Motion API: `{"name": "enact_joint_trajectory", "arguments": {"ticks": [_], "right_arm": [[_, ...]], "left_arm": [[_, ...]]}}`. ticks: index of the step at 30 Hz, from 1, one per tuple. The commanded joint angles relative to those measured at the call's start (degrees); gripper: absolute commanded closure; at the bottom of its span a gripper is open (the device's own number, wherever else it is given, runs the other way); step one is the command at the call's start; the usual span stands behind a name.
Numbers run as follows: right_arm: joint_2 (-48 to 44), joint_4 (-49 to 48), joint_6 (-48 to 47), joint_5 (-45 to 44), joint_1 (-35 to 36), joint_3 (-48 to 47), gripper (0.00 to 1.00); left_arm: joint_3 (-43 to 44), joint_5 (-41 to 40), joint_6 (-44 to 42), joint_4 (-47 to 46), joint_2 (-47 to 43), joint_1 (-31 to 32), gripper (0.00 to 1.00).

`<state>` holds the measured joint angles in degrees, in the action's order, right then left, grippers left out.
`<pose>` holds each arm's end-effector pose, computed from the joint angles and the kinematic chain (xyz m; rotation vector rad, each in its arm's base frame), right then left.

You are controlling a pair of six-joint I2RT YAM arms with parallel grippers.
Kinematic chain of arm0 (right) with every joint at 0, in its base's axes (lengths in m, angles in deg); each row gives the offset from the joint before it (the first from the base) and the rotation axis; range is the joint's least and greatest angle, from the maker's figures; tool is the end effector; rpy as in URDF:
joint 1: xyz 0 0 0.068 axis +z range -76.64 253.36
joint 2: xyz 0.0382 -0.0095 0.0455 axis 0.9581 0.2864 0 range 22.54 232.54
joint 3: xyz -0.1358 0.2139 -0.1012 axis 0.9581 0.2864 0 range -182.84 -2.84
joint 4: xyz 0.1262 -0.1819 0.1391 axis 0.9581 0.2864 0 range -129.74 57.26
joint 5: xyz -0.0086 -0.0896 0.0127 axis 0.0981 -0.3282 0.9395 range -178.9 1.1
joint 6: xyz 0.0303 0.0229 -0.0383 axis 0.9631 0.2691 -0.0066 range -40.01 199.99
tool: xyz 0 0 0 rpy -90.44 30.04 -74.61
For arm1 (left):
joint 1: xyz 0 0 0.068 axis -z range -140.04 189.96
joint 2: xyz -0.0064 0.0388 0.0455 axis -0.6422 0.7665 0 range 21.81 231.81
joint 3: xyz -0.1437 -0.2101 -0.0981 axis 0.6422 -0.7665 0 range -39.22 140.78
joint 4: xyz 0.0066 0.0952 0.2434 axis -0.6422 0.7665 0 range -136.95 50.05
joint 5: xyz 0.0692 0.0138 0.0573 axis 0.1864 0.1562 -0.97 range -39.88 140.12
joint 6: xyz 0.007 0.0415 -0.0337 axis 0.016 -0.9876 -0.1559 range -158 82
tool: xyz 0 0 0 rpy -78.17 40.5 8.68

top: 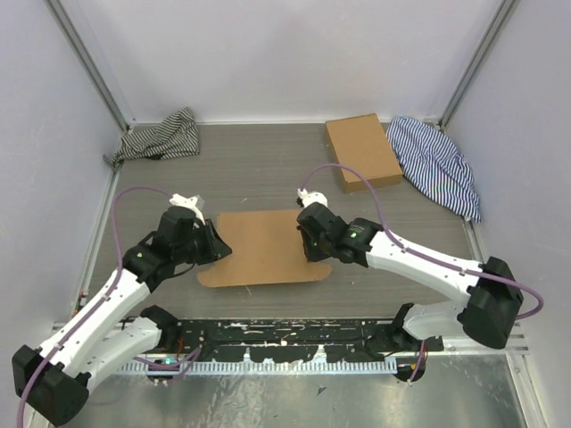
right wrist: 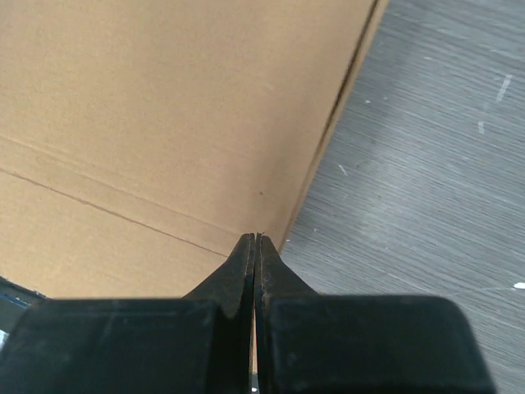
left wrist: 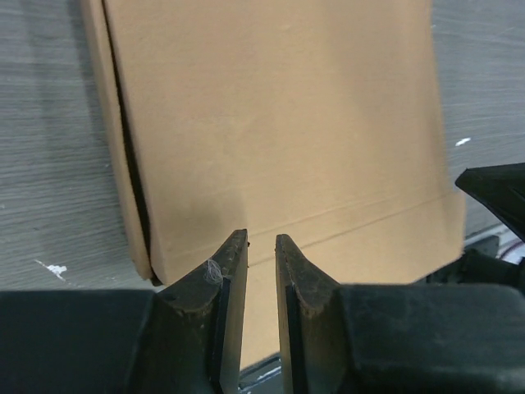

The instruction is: Fold the paper box

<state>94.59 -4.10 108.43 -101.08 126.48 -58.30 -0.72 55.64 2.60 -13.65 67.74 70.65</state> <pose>0.1604 0.2012 0.2662 -0.4426 2.4479 0.3548 0.1444 -0.0898 0.2596 -0.1541 2.3906 -0.7337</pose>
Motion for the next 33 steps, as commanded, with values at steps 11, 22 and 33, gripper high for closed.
{"name": "enact_joint_trajectory", "arguments": {"ticks": [11, 22, 33], "right_arm": [[9.33, -8.37, -1.32, 5.32, -2.53, -0.20, 0.99], [8.73, -8.77, -1.60, 4.86, -8.91, -3.29, 0.99], [-0.07, -13.69, -0.96, 11.81, -15.34, 6.72, 0.28]], "left_arm": [[-4.10, -3.87, -2.69, -7.04, 7.60, 0.06, 0.73], [2.53, -8.04, -4.16, -8.24, 16.03, 0.06, 0.64], [-4.10, -16.91, -0.77, -0.85, -1.29, 0.07, 0.45]]}}
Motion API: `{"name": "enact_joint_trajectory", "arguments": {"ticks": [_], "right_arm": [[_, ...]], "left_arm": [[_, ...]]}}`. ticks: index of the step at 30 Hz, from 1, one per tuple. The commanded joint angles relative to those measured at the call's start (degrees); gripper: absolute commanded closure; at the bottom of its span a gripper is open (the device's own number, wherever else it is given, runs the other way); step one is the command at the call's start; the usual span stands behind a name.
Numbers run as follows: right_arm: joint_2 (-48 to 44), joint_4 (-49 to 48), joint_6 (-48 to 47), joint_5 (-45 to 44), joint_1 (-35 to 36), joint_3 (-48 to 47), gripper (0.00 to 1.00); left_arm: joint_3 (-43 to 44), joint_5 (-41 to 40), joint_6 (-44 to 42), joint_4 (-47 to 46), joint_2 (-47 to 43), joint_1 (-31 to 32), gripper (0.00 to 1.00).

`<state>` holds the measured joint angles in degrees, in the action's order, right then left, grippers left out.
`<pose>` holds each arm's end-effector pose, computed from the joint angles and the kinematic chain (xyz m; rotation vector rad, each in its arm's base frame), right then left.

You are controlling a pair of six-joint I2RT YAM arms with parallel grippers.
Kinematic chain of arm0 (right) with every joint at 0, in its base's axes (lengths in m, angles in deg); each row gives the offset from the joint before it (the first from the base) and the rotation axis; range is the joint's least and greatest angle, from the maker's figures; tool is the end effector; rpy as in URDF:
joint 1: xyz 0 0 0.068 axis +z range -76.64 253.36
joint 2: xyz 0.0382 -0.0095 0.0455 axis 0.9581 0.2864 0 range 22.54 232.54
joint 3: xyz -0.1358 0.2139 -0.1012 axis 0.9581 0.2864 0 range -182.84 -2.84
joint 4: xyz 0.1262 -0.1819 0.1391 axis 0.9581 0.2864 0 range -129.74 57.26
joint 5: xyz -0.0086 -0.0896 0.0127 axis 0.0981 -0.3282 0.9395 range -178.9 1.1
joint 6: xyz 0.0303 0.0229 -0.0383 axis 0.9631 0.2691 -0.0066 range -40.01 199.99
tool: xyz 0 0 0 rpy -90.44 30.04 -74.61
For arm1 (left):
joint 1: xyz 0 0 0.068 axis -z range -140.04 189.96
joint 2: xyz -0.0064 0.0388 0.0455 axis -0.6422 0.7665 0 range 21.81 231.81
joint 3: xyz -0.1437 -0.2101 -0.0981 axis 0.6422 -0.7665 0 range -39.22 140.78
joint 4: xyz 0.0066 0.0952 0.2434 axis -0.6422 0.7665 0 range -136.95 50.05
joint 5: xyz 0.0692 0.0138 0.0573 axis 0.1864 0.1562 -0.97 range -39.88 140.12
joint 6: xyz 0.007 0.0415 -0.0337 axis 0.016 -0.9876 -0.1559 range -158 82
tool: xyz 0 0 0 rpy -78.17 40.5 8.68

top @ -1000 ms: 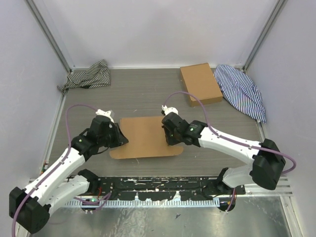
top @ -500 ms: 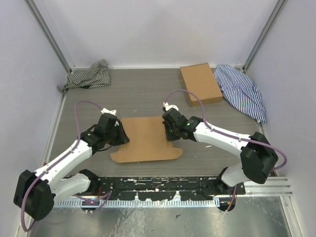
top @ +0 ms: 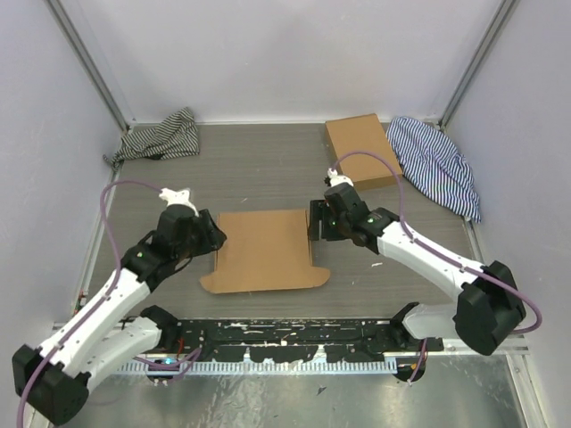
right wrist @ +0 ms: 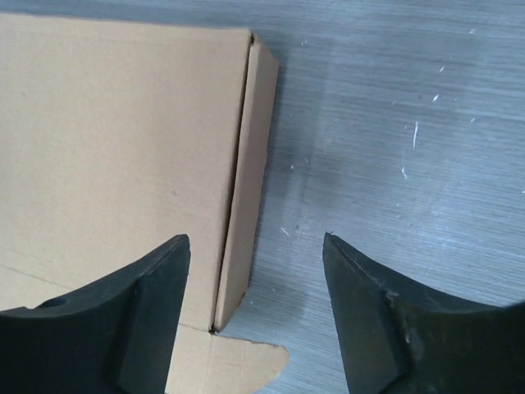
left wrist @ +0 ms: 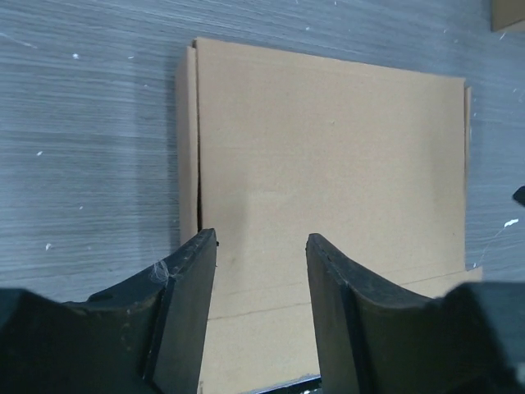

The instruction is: Fold the paper box

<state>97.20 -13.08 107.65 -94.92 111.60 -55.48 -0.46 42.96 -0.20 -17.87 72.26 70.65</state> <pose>0.2160 0.1654 0.2497 -0.1778 2.4470 0.3950 0.1629 -0.0916 0.2548 -0.2104 2.3134 -0.4785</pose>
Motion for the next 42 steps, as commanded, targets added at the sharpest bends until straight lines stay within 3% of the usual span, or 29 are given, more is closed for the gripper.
{"name": "enact_joint_trajectory", "arguments": {"ticks": [1, 5, 13, 23, 29, 42], "right_arm": [[-2.64, -6.08, 0.16, 7.18, -0.55, 4.96, 0.25], [-0.30, -9.00, 0.94, 8.71, -0.62, 6.21, 0.23], [3.39, -12.31, 0.87, 10.94, -0.74, 6.62, 0.23], [8.35, -16.37, 0.29, 16.80, -0.79, 6.37, 0.37], [12.41, -16.26, -1.21, 16.47, -0.88, 0.30, 0.39], [30.50, -15.05, -1.70, 16.85, -5.34, -18.79, 0.44]], "left_arm": [[-6.62, -4.37, 2.64, 2.58, -7.70, 0.04, 0.44], [-10.55, -4.48, 4.09, 0.00, -9.24, 0.02, 0.43], [-10.76, -4.41, 2.75, -5.15, -2.78, -0.01, 0.43], [-10.67, -1.79, 2.09, -12.55, 5.64, -0.01, 0.43], [-7.36, -1.17, 0.24, -16.88, 11.08, -0.02, 0.44], [9.07, -0.89, -5.48, -18.78, 30.10, -1.81, 0.45]]}}
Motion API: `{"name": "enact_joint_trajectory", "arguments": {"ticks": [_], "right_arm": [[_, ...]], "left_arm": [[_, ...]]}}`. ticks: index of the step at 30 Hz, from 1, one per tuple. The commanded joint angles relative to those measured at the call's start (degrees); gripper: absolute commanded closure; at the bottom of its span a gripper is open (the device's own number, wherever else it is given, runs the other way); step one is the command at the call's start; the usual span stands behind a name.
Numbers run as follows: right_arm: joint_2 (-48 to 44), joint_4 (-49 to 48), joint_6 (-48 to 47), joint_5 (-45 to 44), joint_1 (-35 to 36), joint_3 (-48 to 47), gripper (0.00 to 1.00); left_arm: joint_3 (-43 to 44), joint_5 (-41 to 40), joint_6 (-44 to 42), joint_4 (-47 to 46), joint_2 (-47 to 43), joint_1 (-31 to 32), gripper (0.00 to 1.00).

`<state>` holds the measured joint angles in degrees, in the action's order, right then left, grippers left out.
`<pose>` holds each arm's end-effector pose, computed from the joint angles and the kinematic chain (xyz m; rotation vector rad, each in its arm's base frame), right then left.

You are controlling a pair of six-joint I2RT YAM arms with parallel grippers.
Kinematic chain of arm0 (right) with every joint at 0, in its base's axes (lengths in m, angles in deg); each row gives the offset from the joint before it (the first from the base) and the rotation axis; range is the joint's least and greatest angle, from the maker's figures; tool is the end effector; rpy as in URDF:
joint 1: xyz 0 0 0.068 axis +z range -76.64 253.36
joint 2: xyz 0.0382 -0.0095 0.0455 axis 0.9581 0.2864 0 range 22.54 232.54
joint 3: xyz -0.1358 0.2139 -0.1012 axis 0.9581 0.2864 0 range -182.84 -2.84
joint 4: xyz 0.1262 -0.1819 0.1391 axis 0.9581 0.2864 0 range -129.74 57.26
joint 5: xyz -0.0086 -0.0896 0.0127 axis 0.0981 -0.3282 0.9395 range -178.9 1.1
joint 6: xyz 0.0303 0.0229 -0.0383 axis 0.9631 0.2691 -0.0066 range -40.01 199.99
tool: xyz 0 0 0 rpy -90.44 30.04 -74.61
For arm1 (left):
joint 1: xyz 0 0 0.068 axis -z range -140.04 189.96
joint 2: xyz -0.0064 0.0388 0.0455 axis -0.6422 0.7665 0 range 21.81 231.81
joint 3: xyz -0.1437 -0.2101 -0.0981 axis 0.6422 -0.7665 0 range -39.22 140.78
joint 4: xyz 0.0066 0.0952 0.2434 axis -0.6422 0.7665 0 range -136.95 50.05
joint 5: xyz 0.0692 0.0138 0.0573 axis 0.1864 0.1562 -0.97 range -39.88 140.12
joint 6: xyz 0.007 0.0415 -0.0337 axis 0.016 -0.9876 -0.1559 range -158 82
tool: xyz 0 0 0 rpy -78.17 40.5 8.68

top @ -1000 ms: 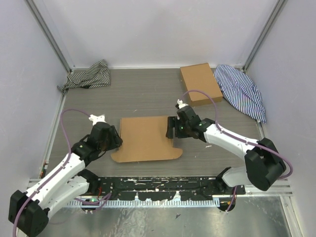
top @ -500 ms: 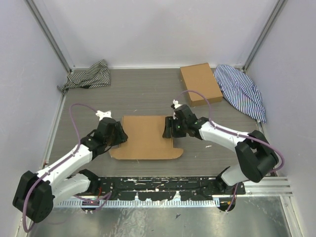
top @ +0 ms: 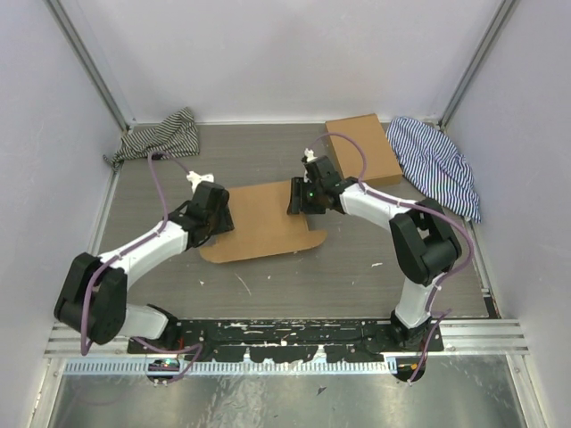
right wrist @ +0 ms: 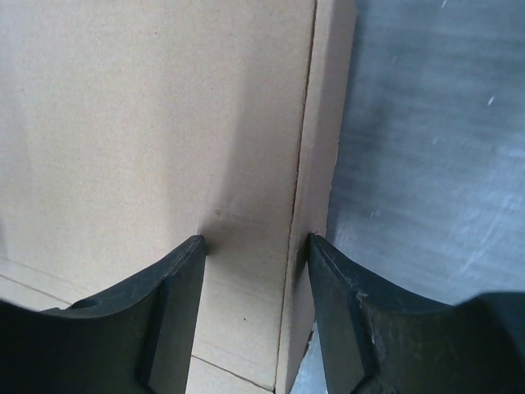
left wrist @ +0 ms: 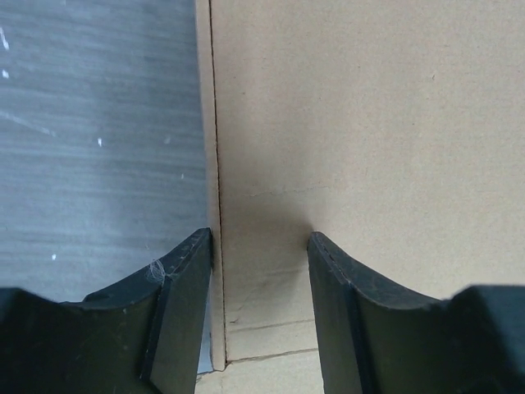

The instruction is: Fold the paper box

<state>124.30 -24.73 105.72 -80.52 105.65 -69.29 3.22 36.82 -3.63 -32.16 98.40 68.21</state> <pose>0.3169 0.2064 0.1953 -0.2122 2.5296 0.6068 0.2387 -0.1190 0.2005 -0.2332 2.3960 -0.2284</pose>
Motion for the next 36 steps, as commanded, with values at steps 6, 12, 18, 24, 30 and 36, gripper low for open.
{"name": "enact_joint_trajectory", "arguments": {"ticks": [6, 12, 18, 24, 30, 36], "right_arm": [[3.52, -0.55, -0.33, 1.85, 0.40, -8.52, 0.39], [-1.28, 3.47, -0.76, -4.02, 0.37, -8.31, 0.26], [-9.05, 7.87, -1.28, -9.97, 0.32, -4.98, 0.20], [-18.29, 7.83, -1.68, -6.68, 0.31, 3.34, 0.01], [-21.02, 5.08, -2.87, -2.01, 0.40, 9.90, 0.01], [-20.73, 4.02, -3.88, 0.37, 0.56, 11.96, 0.01]], "left_arm": [[11.15, 5.15, -4.30, -0.52, 7.45, 0.01, 0.45], [12.30, -0.47, -6.28, 4.31, 2.64, -0.12, 0.40], [10.01, -3.33, -6.59, 9.18, -6.16, -0.12, 0.17], [2.84, 2.02, -4.28, 10.43, -15.58, -0.13, 0.14], [-6.95, 4.31, -2.12, 4.93, -22.81, -0.12, 0.14], [-10.26, 6.34, -2.20, 2.82, -23.58, -0.13, 0.16]]}}
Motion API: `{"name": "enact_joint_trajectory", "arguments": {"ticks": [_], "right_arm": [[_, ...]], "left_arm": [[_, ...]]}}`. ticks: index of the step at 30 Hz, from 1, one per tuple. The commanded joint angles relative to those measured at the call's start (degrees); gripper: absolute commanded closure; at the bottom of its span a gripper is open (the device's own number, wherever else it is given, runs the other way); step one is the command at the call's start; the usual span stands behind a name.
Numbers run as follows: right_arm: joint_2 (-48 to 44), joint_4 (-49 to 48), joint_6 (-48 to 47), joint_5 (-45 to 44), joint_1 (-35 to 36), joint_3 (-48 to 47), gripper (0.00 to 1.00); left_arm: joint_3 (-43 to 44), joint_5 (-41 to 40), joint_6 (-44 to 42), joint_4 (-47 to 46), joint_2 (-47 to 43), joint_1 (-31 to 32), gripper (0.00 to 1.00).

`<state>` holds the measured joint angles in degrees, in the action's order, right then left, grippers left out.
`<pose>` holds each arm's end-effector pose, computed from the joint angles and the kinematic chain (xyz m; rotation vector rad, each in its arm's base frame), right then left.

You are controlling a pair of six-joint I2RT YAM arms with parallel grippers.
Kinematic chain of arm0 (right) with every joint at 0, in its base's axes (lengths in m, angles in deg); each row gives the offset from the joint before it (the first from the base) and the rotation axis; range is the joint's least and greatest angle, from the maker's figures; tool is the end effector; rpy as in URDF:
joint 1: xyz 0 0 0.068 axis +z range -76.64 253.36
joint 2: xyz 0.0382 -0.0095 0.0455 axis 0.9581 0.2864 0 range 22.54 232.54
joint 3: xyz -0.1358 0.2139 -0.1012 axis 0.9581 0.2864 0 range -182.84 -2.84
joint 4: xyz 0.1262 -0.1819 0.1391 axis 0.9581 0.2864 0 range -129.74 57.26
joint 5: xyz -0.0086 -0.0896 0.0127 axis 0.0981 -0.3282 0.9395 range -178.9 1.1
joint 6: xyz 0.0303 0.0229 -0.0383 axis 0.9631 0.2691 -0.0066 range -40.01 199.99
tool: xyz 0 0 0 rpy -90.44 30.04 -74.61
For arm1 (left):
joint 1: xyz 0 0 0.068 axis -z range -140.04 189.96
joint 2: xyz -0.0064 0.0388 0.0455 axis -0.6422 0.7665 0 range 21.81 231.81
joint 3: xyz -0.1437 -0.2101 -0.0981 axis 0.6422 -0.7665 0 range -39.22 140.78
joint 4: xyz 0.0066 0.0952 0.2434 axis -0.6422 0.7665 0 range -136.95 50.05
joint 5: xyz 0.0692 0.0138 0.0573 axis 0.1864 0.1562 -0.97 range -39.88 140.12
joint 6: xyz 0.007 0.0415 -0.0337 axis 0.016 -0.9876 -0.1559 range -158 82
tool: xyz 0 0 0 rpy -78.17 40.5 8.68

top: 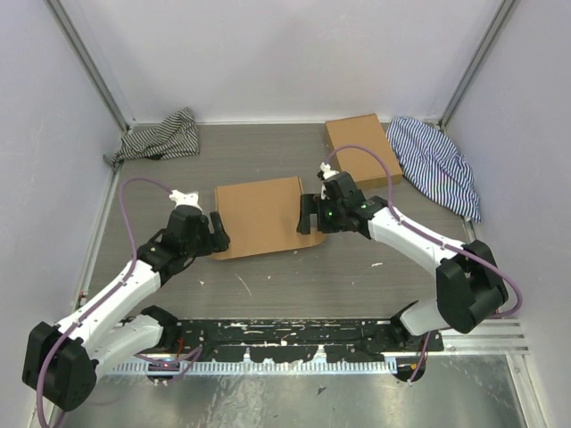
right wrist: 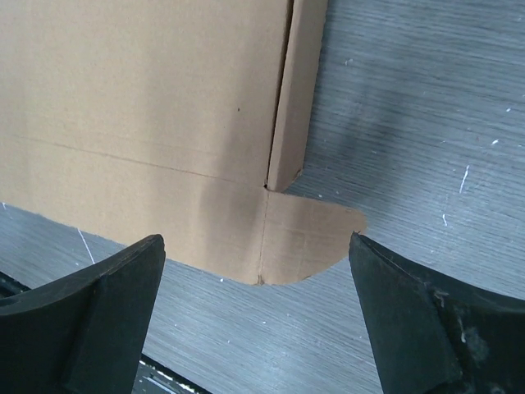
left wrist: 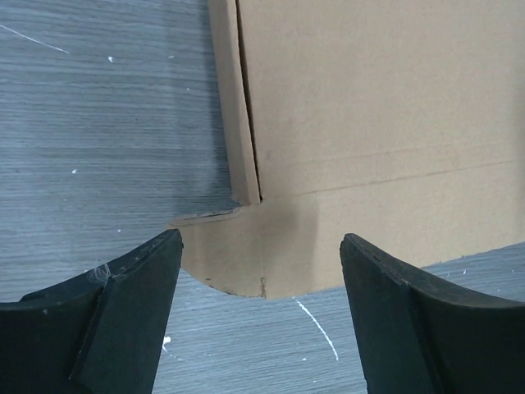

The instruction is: Fold the paper box

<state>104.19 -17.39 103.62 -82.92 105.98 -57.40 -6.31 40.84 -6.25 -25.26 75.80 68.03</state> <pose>0.2492 0.1639 0.2335 -0.2449 2.4973 0.5527 0.1748 -0.0868 0.2208 -0.1573 2.3250 -0.3438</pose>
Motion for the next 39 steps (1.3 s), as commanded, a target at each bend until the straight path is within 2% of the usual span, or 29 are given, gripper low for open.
{"name": "enact_joint_trajectory", "arguments": {"ticks": [1, 10, 24, 39], "right_arm": [[-0.61, -3.28, -1.96, 2.73, 0.38, 0.26, 0.01], [1.26, -2.71, -3.65, 1.48, 2.94, 1.53, 0.03], [2.46, -1.27, -3.70, -1.90, 7.32, 0.92, 0.06], [0.19, -0.82, -3.42, 1.74, 7.94, 0.42, 0.09]], "left_arm": [[-0.89, 2.82, 0.44, -4.20, -0.66, 0.09, 0.16], [-2.78, 6.61, 0.33, -6.84, 2.83, 0.09, 0.19], [-2.99, 12.11, -0.15, -7.28, 3.03, 0.14, 0.22], [-0.78, 16.21, 1.04, -3.09, -1.48, 0.16, 0.24]]}}
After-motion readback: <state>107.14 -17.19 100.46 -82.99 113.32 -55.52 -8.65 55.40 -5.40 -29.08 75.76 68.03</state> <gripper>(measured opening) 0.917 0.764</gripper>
